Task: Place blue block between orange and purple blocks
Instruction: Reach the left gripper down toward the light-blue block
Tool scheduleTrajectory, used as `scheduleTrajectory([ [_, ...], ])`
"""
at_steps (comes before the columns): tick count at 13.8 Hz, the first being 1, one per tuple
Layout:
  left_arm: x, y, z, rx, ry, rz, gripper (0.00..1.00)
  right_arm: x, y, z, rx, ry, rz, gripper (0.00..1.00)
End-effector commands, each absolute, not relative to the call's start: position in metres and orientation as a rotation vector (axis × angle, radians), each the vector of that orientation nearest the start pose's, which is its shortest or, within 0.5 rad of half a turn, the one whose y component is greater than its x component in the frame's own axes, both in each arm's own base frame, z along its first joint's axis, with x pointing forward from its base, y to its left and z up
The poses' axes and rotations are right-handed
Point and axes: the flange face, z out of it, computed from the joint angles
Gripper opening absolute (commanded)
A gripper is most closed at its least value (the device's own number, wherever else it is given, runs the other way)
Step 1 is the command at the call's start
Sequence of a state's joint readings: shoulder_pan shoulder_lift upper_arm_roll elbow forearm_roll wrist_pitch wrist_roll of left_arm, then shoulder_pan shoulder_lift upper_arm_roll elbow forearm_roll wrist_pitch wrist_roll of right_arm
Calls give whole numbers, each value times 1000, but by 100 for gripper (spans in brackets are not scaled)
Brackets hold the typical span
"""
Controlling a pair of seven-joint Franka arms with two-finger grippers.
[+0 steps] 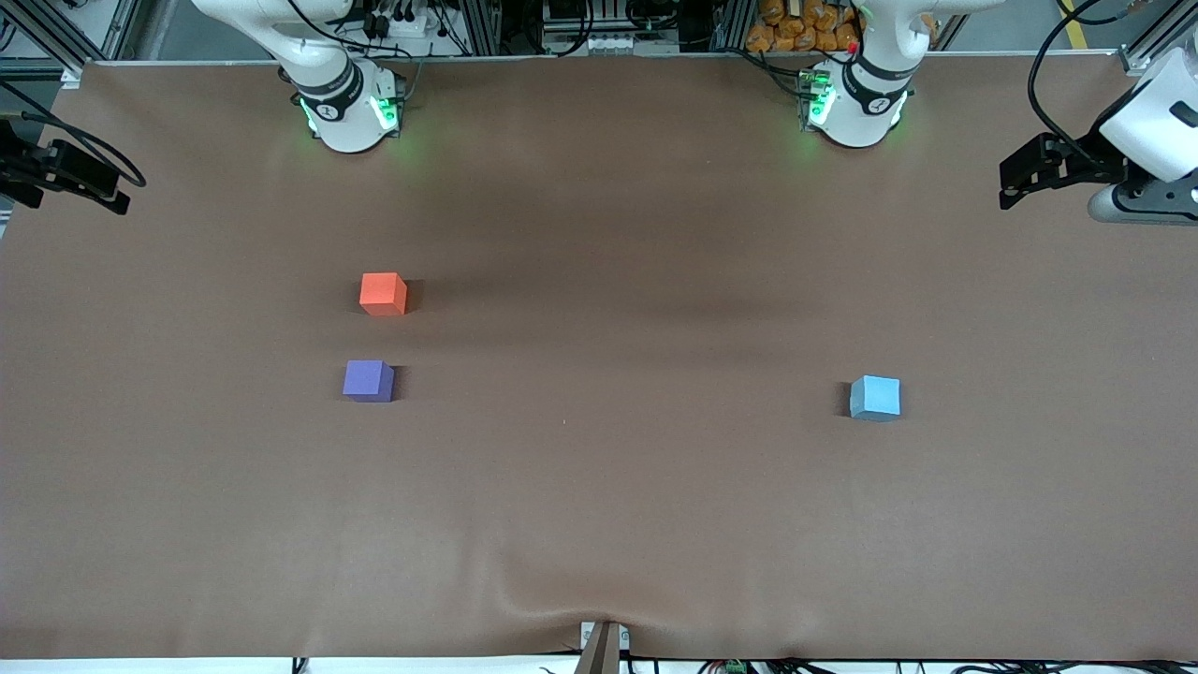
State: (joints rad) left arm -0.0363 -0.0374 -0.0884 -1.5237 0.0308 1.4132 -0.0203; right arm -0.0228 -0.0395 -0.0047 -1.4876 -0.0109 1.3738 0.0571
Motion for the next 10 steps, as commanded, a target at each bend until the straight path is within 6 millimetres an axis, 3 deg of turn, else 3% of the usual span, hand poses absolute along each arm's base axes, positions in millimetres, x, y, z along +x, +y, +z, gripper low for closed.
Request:
scheduleTrajectory([
  [1,517,-61,660,-3073,182,103,100,520,-19,669,-3153,123,128,100],
  [5,526,-62,650,-3078,182,118,100,520,-19,668,-3151,122,131,100],
  [10,578,-57,579,-3083,154,196,100,520,-19,668,-3151,122,131,100],
])
